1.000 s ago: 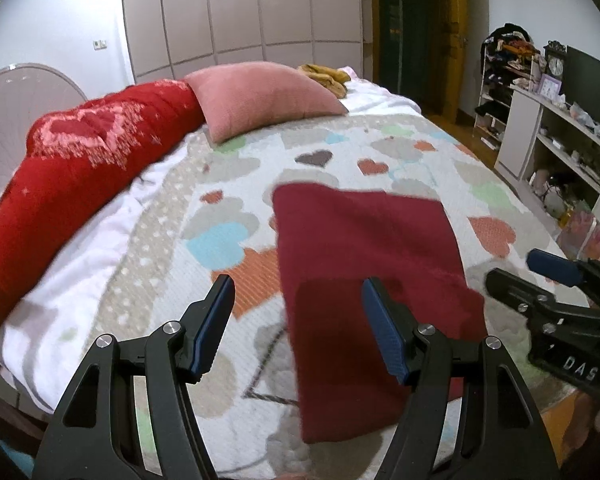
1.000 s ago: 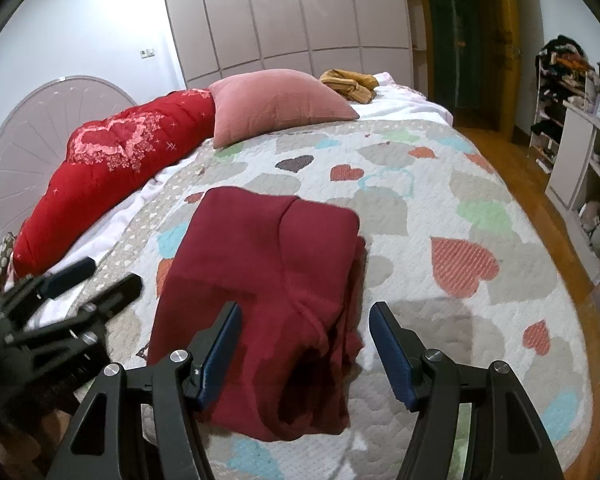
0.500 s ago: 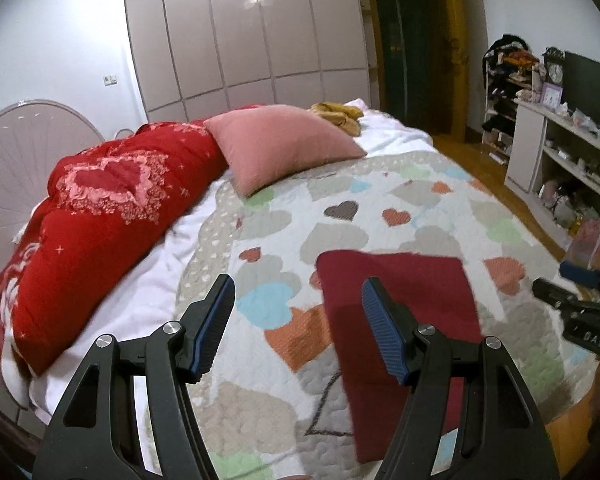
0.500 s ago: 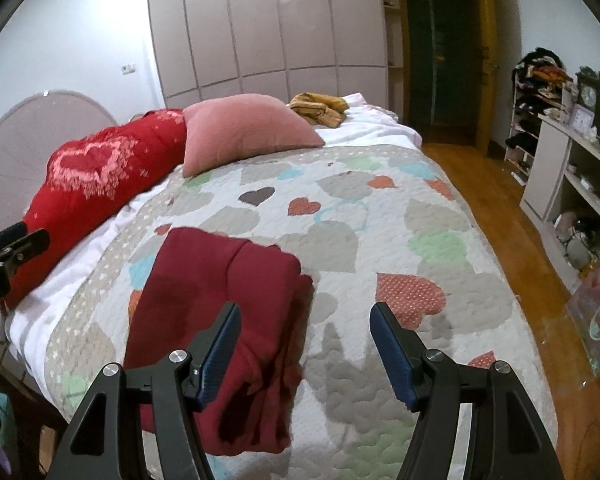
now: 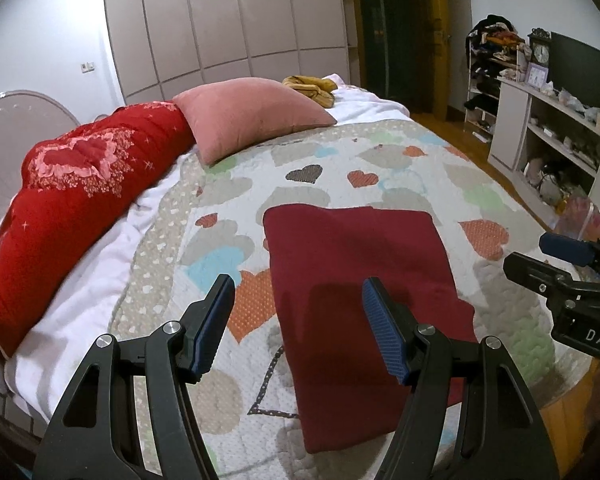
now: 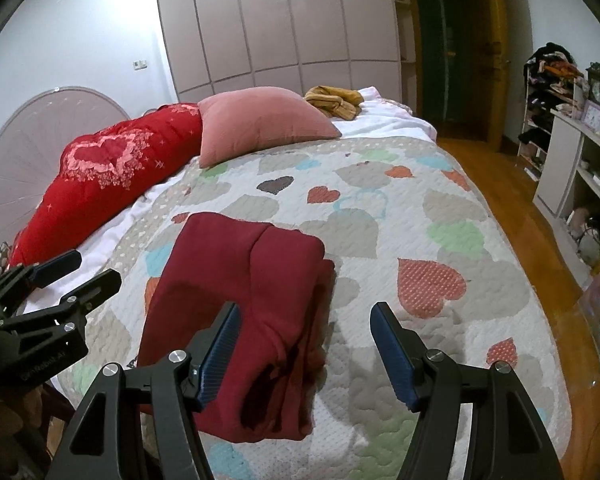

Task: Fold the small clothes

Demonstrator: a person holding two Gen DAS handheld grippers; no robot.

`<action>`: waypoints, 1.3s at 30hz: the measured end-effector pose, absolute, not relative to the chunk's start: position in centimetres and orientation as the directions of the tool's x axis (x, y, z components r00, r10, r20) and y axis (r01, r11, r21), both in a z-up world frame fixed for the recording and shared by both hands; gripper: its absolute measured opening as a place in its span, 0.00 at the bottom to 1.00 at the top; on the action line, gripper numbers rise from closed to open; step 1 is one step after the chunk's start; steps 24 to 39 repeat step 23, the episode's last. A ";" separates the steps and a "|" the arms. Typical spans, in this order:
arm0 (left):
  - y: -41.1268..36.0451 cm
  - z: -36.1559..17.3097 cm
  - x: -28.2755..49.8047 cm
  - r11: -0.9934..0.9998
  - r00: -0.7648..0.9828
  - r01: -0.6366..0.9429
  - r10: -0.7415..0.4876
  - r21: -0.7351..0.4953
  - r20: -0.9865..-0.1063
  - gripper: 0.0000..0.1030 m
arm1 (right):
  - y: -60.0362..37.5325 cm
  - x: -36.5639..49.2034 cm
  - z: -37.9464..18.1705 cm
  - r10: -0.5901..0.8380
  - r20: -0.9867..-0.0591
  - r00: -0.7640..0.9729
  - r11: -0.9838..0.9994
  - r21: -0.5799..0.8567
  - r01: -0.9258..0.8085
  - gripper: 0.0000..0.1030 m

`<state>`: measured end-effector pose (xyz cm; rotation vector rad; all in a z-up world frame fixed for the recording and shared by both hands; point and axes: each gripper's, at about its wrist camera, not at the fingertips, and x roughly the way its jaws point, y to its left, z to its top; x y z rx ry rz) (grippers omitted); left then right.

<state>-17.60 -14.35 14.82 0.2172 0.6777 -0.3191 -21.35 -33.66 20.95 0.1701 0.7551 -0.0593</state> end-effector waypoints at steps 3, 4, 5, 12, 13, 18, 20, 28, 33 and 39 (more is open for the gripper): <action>-14.2 14.4 -17.5 0.932 0.727 0.353 -0.216 0.085 -0.651 0.65 | -33.6 -21.1 20.5 0.018 -0.692 0.721 0.983 0.144 0.115 0.63; -14.2 14.2 -17.5 0.932 0.727 0.352 -0.215 0.086 -0.652 0.65 | -33.6 -21.0 20.4 0.022 -0.694 0.720 0.982 0.148 0.113 0.63; -14.2 14.1 -17.5 0.932 0.727 0.352 -0.213 0.088 -0.653 0.65 | -33.5 -21.0 20.3 0.024 -0.695 0.718 0.983 0.149 0.111 0.63; -14.4 13.7 -17.5 0.932 0.729 0.350 -0.209 0.092 -0.652 0.65 | -32.7 -20.7 19.8 0.038 -0.702 0.711 0.985 0.145 0.091 0.63; -14.3 13.7 -17.5 0.932 0.729 0.350 -0.210 0.091 -0.652 0.65 | -32.7 -20.7 19.8 0.039 -0.702 0.711 0.985 0.146 0.091 0.63; -14.4 13.4 -17.4 0.932 0.731 0.352 -0.216 0.086 -0.647 0.65 | -32.6 -20.5 19.6 0.042 -0.705 0.708 0.985 0.150 0.090 0.63; -14.4 13.3 -17.3 0.932 0.728 0.352 -0.219 0.081 -0.649 0.65 | -32.5 -20.5 19.5 0.043 -0.707 0.706 0.985 0.150 0.090 0.63; -14.4 13.0 -17.0 0.933 0.715 0.353 -0.223 0.067 -0.663 0.65 | -32.4 -20.3 19.3 0.046 -0.708 0.704 0.985 0.150 0.086 0.63; -14.4 13.0 -17.0 0.933 0.715 0.353 -0.223 0.067 -0.663 0.65 | -32.4 -20.3 19.3 0.046 -0.708 0.704 0.985 0.150 0.086 0.63; -14.4 13.0 -17.0 0.933 0.715 0.353 -0.223 0.067 -0.663 0.65 | -32.4 -20.3 19.3 0.046 -0.708 0.704 0.985 0.150 0.086 0.63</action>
